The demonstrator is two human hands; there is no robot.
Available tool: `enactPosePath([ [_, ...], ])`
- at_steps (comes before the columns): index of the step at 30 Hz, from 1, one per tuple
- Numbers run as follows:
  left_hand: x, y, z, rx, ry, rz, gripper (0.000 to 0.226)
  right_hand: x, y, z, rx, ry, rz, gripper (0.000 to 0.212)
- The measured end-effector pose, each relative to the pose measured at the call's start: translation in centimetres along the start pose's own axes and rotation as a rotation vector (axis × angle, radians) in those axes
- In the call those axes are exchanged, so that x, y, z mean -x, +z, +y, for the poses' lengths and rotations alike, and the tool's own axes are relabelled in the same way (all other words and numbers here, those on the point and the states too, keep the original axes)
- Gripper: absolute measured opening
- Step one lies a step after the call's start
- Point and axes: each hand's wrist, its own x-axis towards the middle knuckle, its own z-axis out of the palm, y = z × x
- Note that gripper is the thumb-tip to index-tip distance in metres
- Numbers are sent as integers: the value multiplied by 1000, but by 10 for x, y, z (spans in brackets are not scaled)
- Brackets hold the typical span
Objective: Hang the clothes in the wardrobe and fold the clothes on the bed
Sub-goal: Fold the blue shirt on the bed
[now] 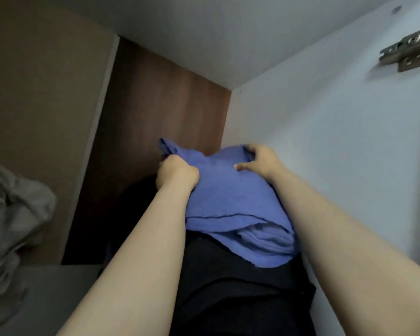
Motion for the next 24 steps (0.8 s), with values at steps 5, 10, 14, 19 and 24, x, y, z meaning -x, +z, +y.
enactPosePath([
  [5,0,0,-12,118,-66,61,60,-7,24,-1,1,28,-123,53],
  [10,13,-2,3,91,17,79,74,15,7,-3,-12,-93,103,44],
  [14,24,-12,10,-12,150,140,64,53,-5,-2,-273,-122,161,29],
  [19,45,-22,11,16,463,91,51,87,-4,4,-475,-119,188,32],
  [24,54,-14,-11,12,418,-171,54,97,21,14,-412,-33,77,34],
])
